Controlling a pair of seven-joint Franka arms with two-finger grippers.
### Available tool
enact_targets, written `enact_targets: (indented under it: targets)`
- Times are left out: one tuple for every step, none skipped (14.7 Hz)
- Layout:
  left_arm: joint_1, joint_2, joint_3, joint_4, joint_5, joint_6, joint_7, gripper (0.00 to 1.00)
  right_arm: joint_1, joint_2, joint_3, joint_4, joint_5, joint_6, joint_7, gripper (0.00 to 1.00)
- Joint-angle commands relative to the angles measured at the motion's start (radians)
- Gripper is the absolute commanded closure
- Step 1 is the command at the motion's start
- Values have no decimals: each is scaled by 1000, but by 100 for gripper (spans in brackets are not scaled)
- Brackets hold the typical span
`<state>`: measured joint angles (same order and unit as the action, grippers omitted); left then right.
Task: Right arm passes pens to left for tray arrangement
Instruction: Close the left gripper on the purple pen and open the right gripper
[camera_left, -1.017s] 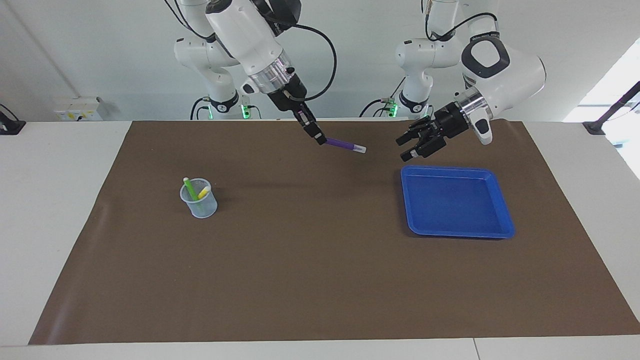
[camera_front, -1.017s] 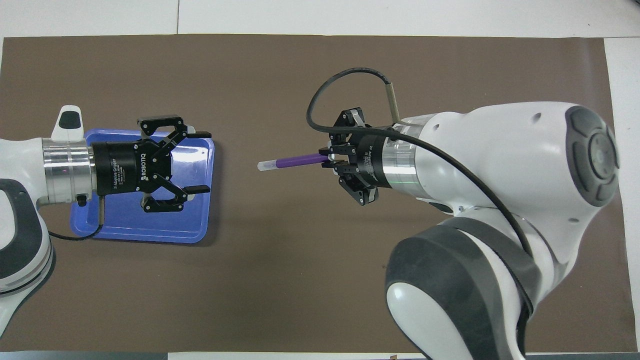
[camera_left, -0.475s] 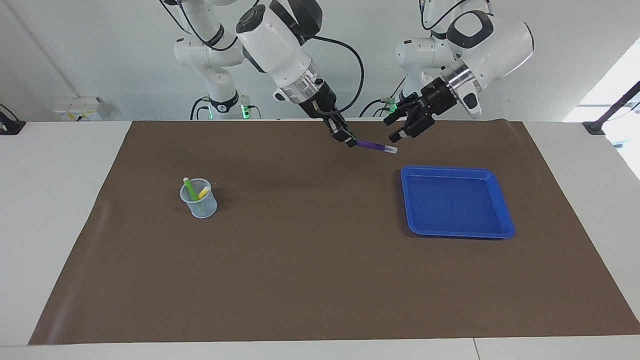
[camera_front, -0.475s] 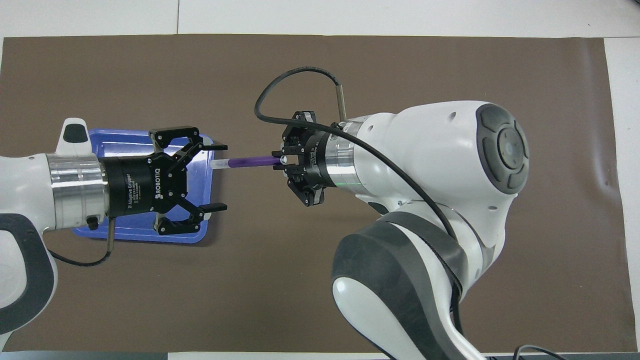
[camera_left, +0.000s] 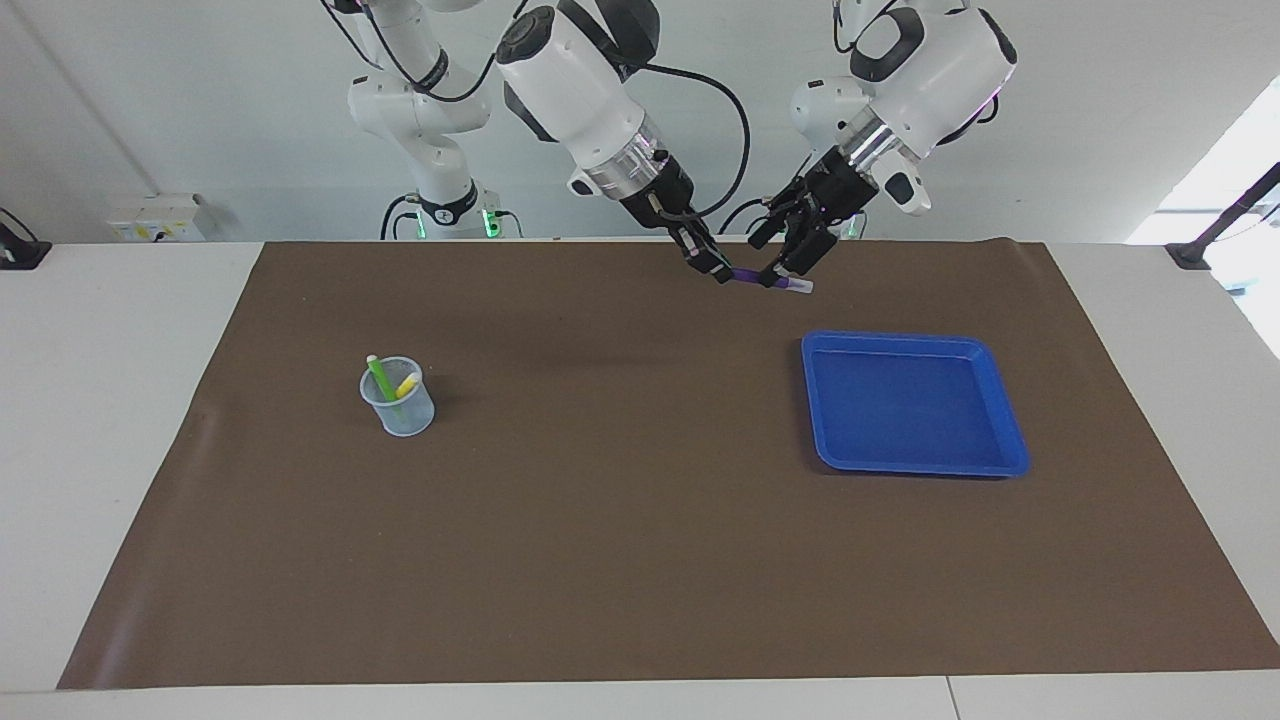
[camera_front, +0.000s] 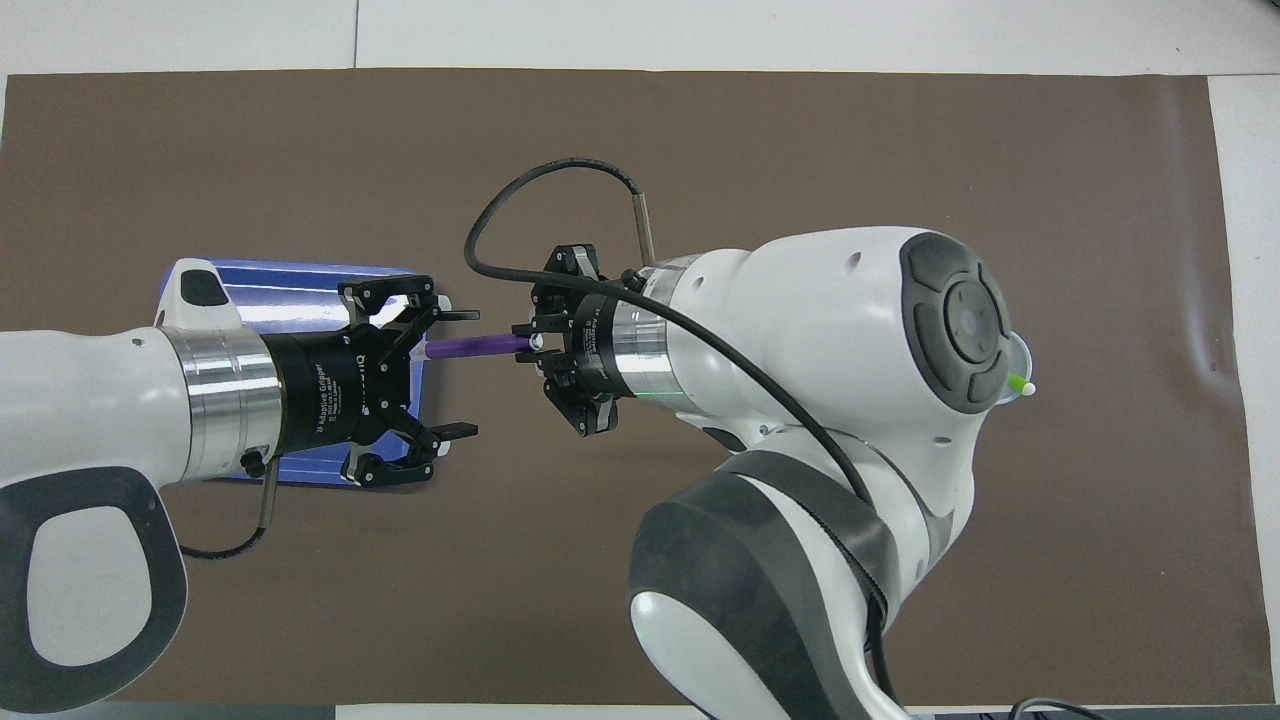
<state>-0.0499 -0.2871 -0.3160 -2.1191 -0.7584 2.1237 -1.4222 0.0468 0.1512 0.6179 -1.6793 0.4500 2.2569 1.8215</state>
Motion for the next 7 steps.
enact_targets:
  targets:
    - [-8,-15,-3,-18,74,54,-107,4,-10,8,16,10,13,-5,13,100]
    - [-10,-15,-5,-18,135,56,-141,4,-12,8,16,10,13,-5,13,100]
    - [-11,-15,-11,-16,181,52,-165,4,-10,8,17,10,13,-5,13,100]
    - [-12,-17,-23,-15,198,50,-188,5,-10,8,17,10,13,-5,13,100]
    - [-12,-15,-23,-13,198,50,-190,5,-10,8,17,10,12,-5,13,100]
    - [-12,-17,-23,-13,199,52,-192,6,-10,7,17,10,12,-5,13,100]
    - [-12,-17,-23,-13,199,52,-193,9,-10,8,17,9,12,-3,13,100]
